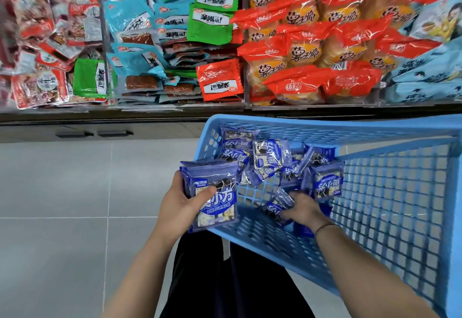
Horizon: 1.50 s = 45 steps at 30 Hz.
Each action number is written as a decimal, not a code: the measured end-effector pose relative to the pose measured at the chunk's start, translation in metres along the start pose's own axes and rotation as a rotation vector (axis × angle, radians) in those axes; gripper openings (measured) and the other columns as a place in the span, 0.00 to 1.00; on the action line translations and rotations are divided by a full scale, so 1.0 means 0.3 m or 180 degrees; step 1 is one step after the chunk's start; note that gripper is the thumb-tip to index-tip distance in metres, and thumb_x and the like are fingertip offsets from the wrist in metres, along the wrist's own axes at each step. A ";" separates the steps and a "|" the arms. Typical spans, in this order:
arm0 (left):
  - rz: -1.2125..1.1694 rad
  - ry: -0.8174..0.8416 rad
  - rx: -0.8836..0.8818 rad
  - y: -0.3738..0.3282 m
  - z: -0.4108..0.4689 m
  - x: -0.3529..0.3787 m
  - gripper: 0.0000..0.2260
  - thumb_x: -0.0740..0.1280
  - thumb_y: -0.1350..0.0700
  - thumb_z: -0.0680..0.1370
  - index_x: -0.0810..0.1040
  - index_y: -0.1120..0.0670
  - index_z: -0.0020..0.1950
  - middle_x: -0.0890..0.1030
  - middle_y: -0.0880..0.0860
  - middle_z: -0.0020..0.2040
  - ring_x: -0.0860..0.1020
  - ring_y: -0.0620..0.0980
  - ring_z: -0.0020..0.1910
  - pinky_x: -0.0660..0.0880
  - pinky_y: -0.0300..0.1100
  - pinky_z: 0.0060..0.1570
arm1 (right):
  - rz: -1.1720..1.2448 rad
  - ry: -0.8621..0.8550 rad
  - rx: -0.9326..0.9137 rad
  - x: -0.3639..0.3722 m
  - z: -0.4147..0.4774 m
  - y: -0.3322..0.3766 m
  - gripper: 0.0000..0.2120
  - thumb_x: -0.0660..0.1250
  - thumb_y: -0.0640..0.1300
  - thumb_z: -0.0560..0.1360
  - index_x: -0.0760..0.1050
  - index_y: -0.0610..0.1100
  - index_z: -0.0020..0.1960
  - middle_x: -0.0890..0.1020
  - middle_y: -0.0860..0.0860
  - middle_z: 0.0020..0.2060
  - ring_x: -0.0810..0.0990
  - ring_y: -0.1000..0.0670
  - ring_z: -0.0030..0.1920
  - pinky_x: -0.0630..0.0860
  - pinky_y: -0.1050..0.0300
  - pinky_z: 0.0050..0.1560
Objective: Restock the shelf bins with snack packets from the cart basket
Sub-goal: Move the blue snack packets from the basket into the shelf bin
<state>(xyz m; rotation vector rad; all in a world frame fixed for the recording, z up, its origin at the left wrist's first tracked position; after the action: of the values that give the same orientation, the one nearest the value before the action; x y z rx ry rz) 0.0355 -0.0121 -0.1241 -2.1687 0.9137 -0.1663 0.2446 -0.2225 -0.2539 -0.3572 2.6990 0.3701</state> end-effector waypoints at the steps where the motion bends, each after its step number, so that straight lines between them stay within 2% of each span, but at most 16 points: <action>1: -0.0008 0.0008 -0.0007 -0.003 -0.001 -0.004 0.27 0.75 0.42 0.59 0.73 0.43 0.57 0.85 0.48 0.51 0.84 0.51 0.49 0.78 0.56 0.53 | 0.0164 0.0014 -0.0028 -0.007 -0.017 0.007 0.35 0.74 0.47 0.69 0.64 0.40 0.72 0.79 0.44 0.57 0.78 0.47 0.54 0.74 0.58 0.56; 4: -0.0185 0.0099 -0.0081 -0.036 -0.001 -0.011 0.29 0.75 0.44 0.61 0.73 0.47 0.60 0.84 0.51 0.53 0.83 0.53 0.50 0.78 0.54 0.53 | 0.0734 -0.0293 -0.0028 -0.055 -0.112 0.021 0.29 0.73 0.41 0.70 0.66 0.38 0.68 0.78 0.49 0.41 0.79 0.50 0.40 0.74 0.62 0.39; 7: -0.0244 0.0138 -0.0167 -0.090 -0.022 0.000 0.22 0.74 0.53 0.71 0.72 0.53 0.62 0.82 0.56 0.56 0.84 0.51 0.48 0.80 0.45 0.48 | 0.1663 -0.0351 -0.0126 -0.131 -0.272 0.027 0.26 0.73 0.38 0.71 0.67 0.43 0.66 0.80 0.52 0.47 0.78 0.58 0.42 0.71 0.73 0.35; 9: -0.0229 0.0051 -0.0259 -0.111 -0.040 0.009 0.21 0.74 0.55 0.72 0.72 0.57 0.62 0.81 0.59 0.57 0.82 0.55 0.51 0.78 0.52 0.54 | 0.2102 -0.0341 -0.0186 -0.168 -0.381 0.030 0.31 0.72 0.42 0.72 0.63 0.44 0.71 0.78 0.53 0.55 0.77 0.59 0.47 0.73 0.74 0.43; 12: -0.0213 -0.0008 -0.0337 -0.141 -0.122 0.016 0.24 0.75 0.51 0.69 0.73 0.60 0.61 0.82 0.59 0.54 0.81 0.57 0.53 0.75 0.55 0.59 | 0.2544 -0.0642 -0.0155 -0.235 -0.539 0.023 0.35 0.67 0.52 0.75 0.56 0.45 0.76 0.70 0.50 0.68 0.72 0.51 0.62 0.66 0.61 0.60; 14: -0.0416 -0.0099 -0.0271 -0.146 -0.202 0.007 0.14 0.72 0.56 0.74 0.76 0.58 0.56 0.85 0.56 0.47 0.84 0.53 0.45 0.79 0.47 0.48 | 0.3016 -0.0717 -0.0202 -0.271 -0.624 0.017 0.27 0.65 0.53 0.76 0.62 0.48 0.72 0.76 0.53 0.60 0.77 0.52 0.56 0.69 0.59 0.57; 17: -0.0839 -0.0235 -0.0275 -0.131 -0.320 -0.021 0.05 0.69 0.57 0.76 0.77 0.54 0.51 0.86 0.52 0.40 0.84 0.49 0.37 0.78 0.37 0.33 | 0.3771 -0.0632 -0.0177 -0.295 -0.728 0.013 0.12 0.65 0.53 0.75 0.71 0.50 0.56 0.79 0.52 0.38 0.80 0.50 0.40 0.76 0.52 0.51; 20: -0.1169 -0.0358 -0.0179 -0.112 -0.411 -0.060 0.06 0.67 0.57 0.77 0.77 0.57 0.53 0.86 0.54 0.41 0.85 0.51 0.38 0.78 0.39 0.33 | 0.4038 -0.0535 -0.0252 -0.287 -0.812 -0.001 0.15 0.62 0.49 0.77 0.74 0.37 0.41 0.77 0.42 0.32 0.75 0.44 0.36 0.69 0.43 0.60; 22: -0.1306 -0.0328 -0.0168 -0.100 -0.450 -0.100 0.08 0.67 0.56 0.77 0.78 0.58 0.54 0.85 0.58 0.44 0.85 0.54 0.40 0.79 0.41 0.35 | 0.4178 -0.0625 -0.0227 -0.262 -0.851 0.003 0.15 0.62 0.45 0.78 0.74 0.36 0.38 0.77 0.40 0.32 0.76 0.44 0.33 0.73 0.45 0.51; 25: -0.1423 -0.0298 -0.0066 -0.113 -0.466 -0.176 0.09 0.66 0.55 0.77 0.78 0.57 0.55 0.85 0.58 0.45 0.85 0.54 0.42 0.79 0.40 0.33 | 0.4350 -0.0746 -0.0253 -0.222 -0.886 0.040 0.11 0.61 0.38 0.77 0.75 0.37 0.37 0.78 0.40 0.32 0.78 0.45 0.31 0.75 0.54 0.36; 27: -0.1480 -0.0301 0.0043 -0.128 -0.462 -0.231 0.10 0.66 0.54 0.77 0.77 0.57 0.56 0.85 0.57 0.45 0.85 0.54 0.42 0.79 0.42 0.36 | 0.4565 -0.0641 -0.0320 -0.191 -0.893 0.082 0.05 0.60 0.33 0.77 0.71 0.38 0.43 0.76 0.40 0.38 0.76 0.45 0.36 0.74 0.53 0.38; 31: -0.1546 -0.0157 0.0142 -0.146 -0.446 -0.376 0.12 0.66 0.54 0.77 0.76 0.57 0.60 0.85 0.59 0.47 0.84 0.57 0.43 0.80 0.44 0.36 | 0.4608 -0.0529 -0.0355 -0.123 -0.911 0.216 0.12 0.59 0.26 0.74 0.65 0.43 0.44 0.72 0.42 0.36 0.72 0.45 0.36 0.73 0.52 0.33; 34: -0.1512 -0.0068 0.0151 -0.156 -0.450 -0.520 0.14 0.67 0.53 0.77 0.74 0.54 0.61 0.85 0.59 0.50 0.83 0.59 0.47 0.79 0.46 0.41 | 0.4652 -0.0506 -0.0375 -0.063 -0.939 0.348 0.11 0.57 0.30 0.74 0.64 0.44 0.39 0.71 0.42 0.37 0.70 0.45 0.35 0.67 0.53 0.38; 37: -0.1443 -0.0077 0.0208 -0.175 -0.457 -0.691 0.10 0.69 0.53 0.76 0.72 0.50 0.55 0.86 0.54 0.44 0.85 0.55 0.41 0.78 0.46 0.39 | 0.5036 -0.0540 -0.0506 0.014 -0.957 0.492 0.10 0.56 0.36 0.76 0.66 0.42 0.36 0.76 0.40 0.36 0.76 0.45 0.33 0.69 0.54 0.37; 41: -0.1259 0.0011 0.0353 -0.204 -0.444 -0.902 0.16 0.70 0.53 0.74 0.73 0.52 0.60 0.85 0.57 0.49 0.84 0.59 0.46 0.79 0.49 0.45 | 0.5541 -0.0644 -0.0611 0.102 -0.986 0.704 0.12 0.56 0.45 0.81 0.73 0.43 0.42 0.82 0.48 0.28 0.77 0.48 0.35 0.73 0.54 0.36; 45: -0.1308 0.0168 0.0582 -0.271 -0.438 -1.024 0.22 0.72 0.49 0.66 0.74 0.50 0.59 0.86 0.54 0.47 0.84 0.56 0.45 0.80 0.44 0.37 | 0.5535 -0.0436 -0.0673 0.142 -0.992 0.862 0.12 0.57 0.46 0.81 0.76 0.42 0.47 0.82 0.45 0.33 0.73 0.48 0.36 0.67 0.56 0.37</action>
<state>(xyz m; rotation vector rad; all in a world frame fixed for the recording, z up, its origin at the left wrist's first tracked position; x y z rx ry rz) -0.1954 0.1479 0.0743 -2.1615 0.4496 -0.4897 0.0275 -0.0802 0.0459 1.9324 2.0698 0.9935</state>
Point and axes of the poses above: each hand's wrist, its own z-axis towards the middle knuckle, its own x-axis out of the palm, y = z × x, the point moved 1 cm from there along z, towards the middle knuckle
